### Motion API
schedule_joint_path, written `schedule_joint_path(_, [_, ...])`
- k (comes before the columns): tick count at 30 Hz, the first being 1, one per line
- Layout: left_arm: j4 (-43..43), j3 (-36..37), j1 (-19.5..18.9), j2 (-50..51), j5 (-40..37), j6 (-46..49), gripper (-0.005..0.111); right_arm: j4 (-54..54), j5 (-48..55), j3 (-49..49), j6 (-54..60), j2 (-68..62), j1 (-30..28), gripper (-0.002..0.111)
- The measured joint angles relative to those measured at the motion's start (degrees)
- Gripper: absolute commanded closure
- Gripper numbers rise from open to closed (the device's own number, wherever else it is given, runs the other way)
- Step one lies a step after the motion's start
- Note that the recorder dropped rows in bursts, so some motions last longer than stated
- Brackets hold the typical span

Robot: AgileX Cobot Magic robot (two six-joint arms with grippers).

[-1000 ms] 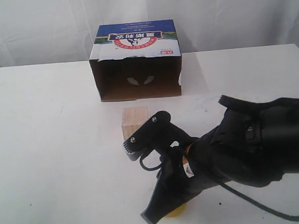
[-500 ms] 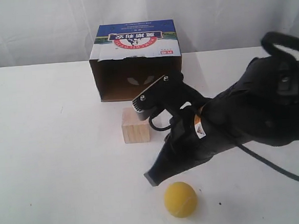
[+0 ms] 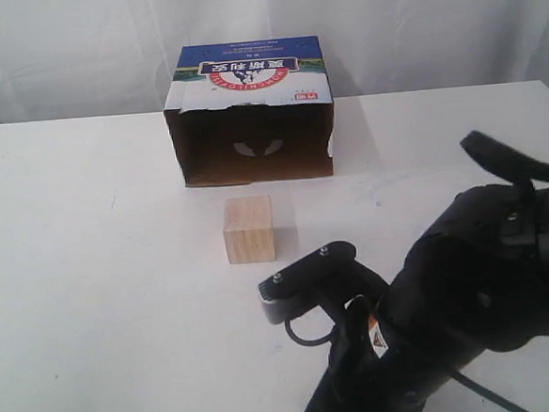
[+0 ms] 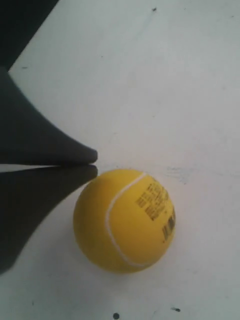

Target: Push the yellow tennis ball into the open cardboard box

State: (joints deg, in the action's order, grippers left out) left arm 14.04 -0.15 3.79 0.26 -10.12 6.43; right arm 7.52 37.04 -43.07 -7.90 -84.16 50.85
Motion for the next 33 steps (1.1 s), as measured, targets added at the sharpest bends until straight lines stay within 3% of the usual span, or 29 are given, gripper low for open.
schedule_joint_path(10, [0.0, 0.0, 0.0, 0.0, 0.0, 0.0, 0.107, -8.02, -2.69, 0.29, -5.03, -1.23, 0.0, 0.108])
schedule_joint_path(21, [0.0, 0.0, 0.0, 0.0, 0.0, 0.0, 0.107, -33.31, 1.01, -6.3, -13.96, -1.65, 0.0, 0.108])
schedule_joint_path(33, [0.0, 0.0, 0.0, 0.0, 0.0, 0.0, 0.107, -35.85, 7.77, -7.88, -18.91, -1.65, 0.0, 0.108])
